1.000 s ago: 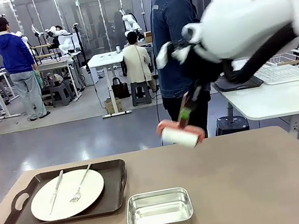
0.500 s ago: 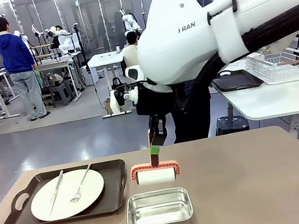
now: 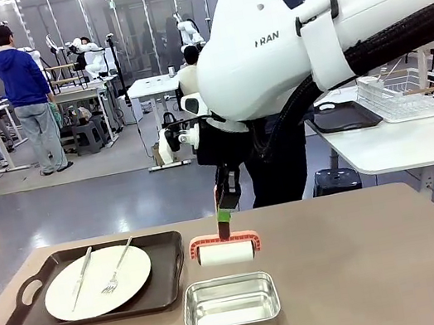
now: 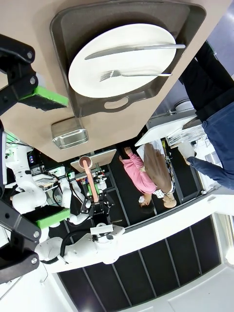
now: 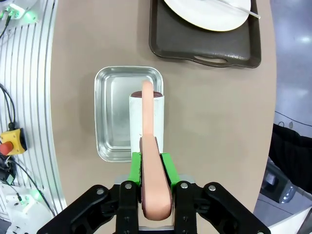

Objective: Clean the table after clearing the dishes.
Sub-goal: Place the Lint Roller back on top of the Airtight Container.

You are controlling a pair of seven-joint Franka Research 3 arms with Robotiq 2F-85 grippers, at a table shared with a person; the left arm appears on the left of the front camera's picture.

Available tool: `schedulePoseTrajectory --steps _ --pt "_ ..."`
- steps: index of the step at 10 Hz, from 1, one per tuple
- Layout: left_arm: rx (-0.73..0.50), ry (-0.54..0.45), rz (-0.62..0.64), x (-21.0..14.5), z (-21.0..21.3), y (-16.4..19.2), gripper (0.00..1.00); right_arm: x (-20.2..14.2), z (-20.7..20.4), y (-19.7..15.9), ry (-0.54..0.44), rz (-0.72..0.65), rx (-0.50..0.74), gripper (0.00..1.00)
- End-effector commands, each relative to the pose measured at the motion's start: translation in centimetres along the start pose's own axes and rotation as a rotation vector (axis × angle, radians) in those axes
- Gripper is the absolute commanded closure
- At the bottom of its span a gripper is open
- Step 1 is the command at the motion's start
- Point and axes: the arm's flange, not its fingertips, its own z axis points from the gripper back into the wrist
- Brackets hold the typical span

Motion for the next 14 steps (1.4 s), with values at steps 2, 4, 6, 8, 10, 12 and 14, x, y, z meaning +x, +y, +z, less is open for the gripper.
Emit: schedulePoseTrajectory --steps 2,4,6,8,10,12,14 --pt "-0.01 0.011 -0.015 -0.1 0.4 -0.1 0.0 2.3 -3.1 -1.2 0.058 0.058 0.125 0.78" --pt "-0.01 0.011 -0.015 -0.1 0.4 -0.1 0.0 2.5 -4.5 -1.7 0.051 0.026 0.168 0.78" --pt "-0.01 0.011 -0.015 -0.1 0.4 -0.1 0.0 2.0 -6.3 -2.7 0.066 -0.02 0.212 0.78" --pt "-0.01 0.011 -0.015 -0.1 0.4 -0.1 0.0 1.0 -7.8 -3.9 0.057 -0.026 0.249 0.78" --pt "-0.01 0.011 -0.015 -0.1 0.4 -0.1 0.0 0.1 -9.7 -4.8 0.047 -0.036 0.267 0.78" --pt "-0.01 0.011 -0.015 -0.1 0.4 -0.1 0.0 -0.2 -11.9 -5.7 0.05 -0.033 0.28 0.78" --pt "-0.01 0.011 -0.015 -0.1 0.4 -0.1 0.0 -0.6 -12.9 -6.4 0.05 -0.038 0.268 0.78"
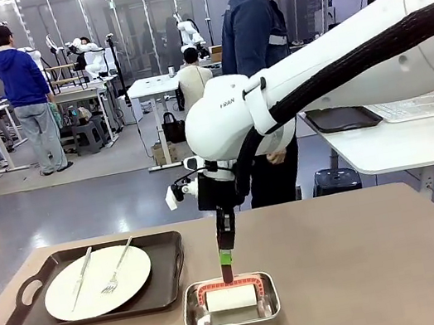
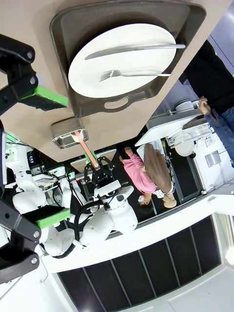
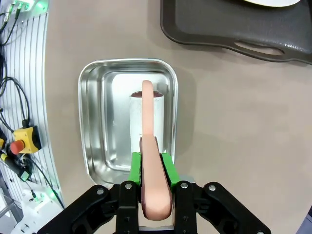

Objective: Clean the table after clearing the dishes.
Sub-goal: Place the Lint Roller back on top of the Airtight Container.

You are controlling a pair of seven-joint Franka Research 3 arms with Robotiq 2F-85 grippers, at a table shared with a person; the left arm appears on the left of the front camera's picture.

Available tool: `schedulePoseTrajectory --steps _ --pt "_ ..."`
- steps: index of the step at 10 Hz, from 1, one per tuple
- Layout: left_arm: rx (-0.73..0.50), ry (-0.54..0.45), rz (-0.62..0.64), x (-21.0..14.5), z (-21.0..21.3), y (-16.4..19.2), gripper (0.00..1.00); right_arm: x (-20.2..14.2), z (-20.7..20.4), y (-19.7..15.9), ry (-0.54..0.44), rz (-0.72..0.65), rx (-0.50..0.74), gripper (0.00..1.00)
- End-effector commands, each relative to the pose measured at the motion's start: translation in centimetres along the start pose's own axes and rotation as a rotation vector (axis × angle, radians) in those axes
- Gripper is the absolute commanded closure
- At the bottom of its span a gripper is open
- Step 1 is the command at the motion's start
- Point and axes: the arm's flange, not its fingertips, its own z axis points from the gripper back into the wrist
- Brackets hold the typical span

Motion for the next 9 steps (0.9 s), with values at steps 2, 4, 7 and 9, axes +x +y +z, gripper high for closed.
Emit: schedulePoseTrajectory --steps 2,4,7,9 --pt "-0.01 0.011 -0.015 -0.14 0.42 -0.11 0.0 0.33 -0.23 -1.22 -0.004 0.033 -0.007 0.78" --pt "-0.01 0.011 -0.015 -0.14 0.42 -0.11 0.0 0.63 -0.19 -1.51 0.018 0.049 -0.006 1.0" --pt "-0.01 0.011 -0.015 -0.14 0.42 -0.11 0.0 0.68 0.09 -1.52 0.026 0.047 0.002 1.0" --pt "-0.01 0.011 -0.015 -0.14 0.42 -0.11 0.0 0.48 0.11 -1.49 0.029 0.04 0.006 1.0"
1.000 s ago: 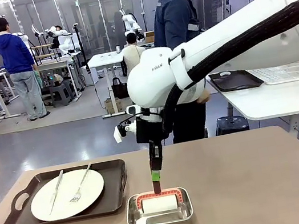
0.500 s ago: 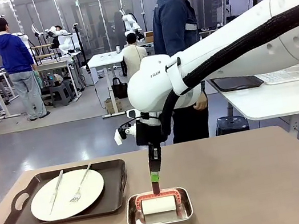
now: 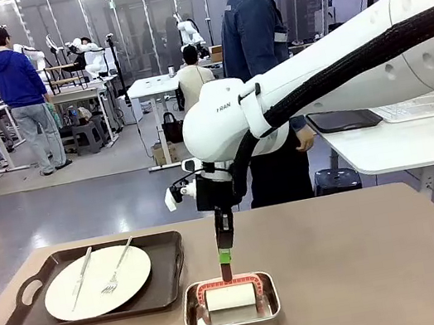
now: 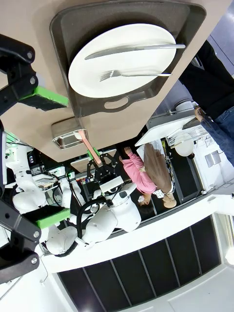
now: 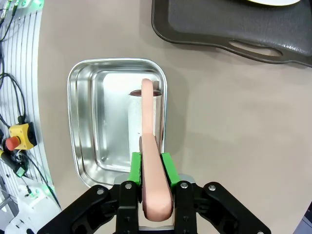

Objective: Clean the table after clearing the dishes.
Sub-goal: Place the Lint Roller back on top of the Airtight Container.

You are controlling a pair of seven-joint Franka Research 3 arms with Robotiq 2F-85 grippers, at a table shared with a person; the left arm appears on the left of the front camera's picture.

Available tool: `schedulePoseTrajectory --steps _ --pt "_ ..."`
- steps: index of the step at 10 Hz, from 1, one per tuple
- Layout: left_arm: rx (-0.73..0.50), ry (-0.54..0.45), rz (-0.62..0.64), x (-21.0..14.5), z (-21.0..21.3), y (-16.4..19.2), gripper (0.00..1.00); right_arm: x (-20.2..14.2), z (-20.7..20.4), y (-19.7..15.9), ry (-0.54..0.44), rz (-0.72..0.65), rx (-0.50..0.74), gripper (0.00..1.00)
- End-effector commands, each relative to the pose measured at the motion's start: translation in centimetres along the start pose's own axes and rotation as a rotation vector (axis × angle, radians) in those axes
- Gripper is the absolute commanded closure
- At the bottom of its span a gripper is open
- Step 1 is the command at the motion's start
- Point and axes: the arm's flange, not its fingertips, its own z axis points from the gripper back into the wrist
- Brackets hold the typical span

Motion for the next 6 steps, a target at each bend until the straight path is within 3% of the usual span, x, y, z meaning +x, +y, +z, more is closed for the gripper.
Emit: schedulePoseTrajectory --steps 1,3,4,6 --pt "-0.01 0.011 -0.015 -0.14 0.42 -0.11 0.0 -0.04 0.56 -0.07 0.006 0.019 -0.001 1.0" --pt "-0.01 0.011 -0.015 -0.14 0.42 -0.11 0.0 0.11 0.23 -0.09 -0.004 0.029 0.004 1.0" --pt "-0.01 0.011 -0.015 -0.14 0.42 -0.11 0.0 0.13 0.1 -0.07 -0.021 0.044 0.0 0.56" --pt "-0.01 0.011 -0.015 -0.14 0.42 -0.11 0.0 -0.14 0.17 0.1 -0.032 0.042 0.003 0.07"
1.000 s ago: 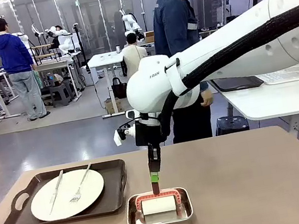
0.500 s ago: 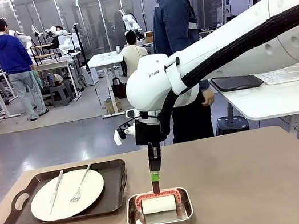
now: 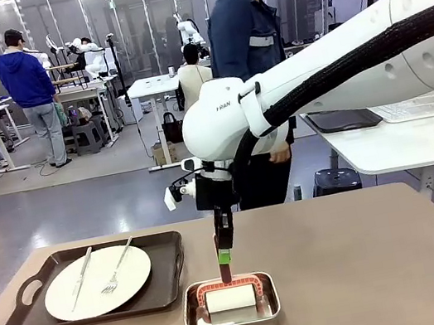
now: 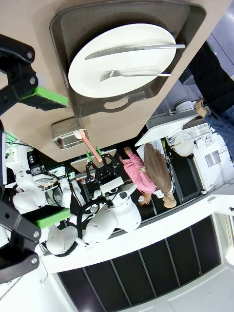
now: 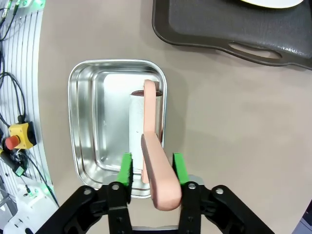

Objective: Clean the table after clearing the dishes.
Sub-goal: Place the Lint Roller back on top of the Airtight Container.

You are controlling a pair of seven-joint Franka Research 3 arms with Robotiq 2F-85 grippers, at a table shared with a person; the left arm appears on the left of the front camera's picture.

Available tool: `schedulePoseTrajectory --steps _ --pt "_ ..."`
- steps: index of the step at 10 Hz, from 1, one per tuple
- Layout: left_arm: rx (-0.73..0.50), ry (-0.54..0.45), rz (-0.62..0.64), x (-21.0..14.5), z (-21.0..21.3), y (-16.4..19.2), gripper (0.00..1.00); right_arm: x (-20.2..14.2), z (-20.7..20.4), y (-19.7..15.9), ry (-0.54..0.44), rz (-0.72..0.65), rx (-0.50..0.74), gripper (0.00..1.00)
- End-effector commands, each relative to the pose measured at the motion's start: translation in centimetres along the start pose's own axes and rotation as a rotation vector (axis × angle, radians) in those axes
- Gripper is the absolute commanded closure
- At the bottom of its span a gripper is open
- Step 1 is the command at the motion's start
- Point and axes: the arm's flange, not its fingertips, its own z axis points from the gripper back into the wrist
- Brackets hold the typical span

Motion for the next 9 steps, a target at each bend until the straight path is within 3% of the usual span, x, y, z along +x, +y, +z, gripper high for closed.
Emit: schedulePoseTrajectory --steps 1,9 --pt "-0.01 0.011 -0.015 -0.14 0.42 -0.11 0.0 -0.36 0.03 0.16 -0.03 0.028 0.006 0.0" --pt "-0.01 0.011 -0.015 -0.14 0.42 -0.11 0.0 -0.1 0.49 0.0 -0.005 0.002 -0.007 0.0"
